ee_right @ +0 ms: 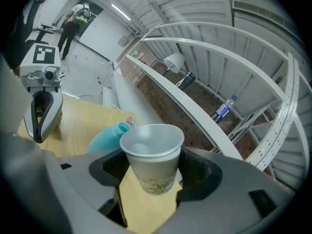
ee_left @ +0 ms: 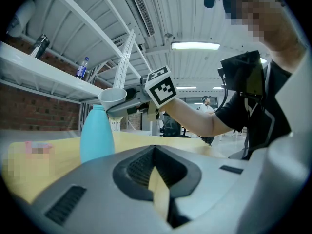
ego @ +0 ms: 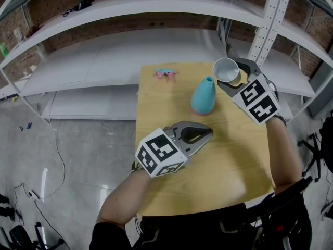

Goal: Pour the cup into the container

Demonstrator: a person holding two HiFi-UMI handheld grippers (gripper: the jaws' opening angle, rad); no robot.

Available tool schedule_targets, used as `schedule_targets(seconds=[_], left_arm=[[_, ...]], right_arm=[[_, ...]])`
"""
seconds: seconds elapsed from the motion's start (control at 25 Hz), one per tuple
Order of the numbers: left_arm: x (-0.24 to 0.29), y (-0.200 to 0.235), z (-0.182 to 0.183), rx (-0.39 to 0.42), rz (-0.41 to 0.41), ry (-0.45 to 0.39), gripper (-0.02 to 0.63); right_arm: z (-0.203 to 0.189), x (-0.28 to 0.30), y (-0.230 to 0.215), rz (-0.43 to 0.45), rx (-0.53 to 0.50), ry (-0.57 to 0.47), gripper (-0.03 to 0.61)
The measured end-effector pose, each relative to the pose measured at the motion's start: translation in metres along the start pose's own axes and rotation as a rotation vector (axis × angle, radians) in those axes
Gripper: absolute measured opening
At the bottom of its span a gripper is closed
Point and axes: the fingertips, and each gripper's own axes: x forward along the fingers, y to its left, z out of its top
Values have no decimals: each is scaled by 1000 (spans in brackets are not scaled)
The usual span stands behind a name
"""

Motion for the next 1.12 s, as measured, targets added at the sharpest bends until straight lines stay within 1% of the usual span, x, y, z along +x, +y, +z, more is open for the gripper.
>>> schedule_targets(seconds=[0.24, 0.52, 0.68, 1.12], left_arm=[[0, 0, 0, 3, -4, 1, 2], [0, 0, -1, 3, -3, 2, 2], [0, 0, -1, 2, -5, 0, 0], [0, -1, 0, 2, -13, 0, 2]], right_arm=[[0, 1, 0, -22, -76, 30, 310], [5, 3, 3, -31, -131, 40, 310], [5, 4, 0, -51, -177, 57, 310], [8, 4, 2, -71, -255, 79, 310]])
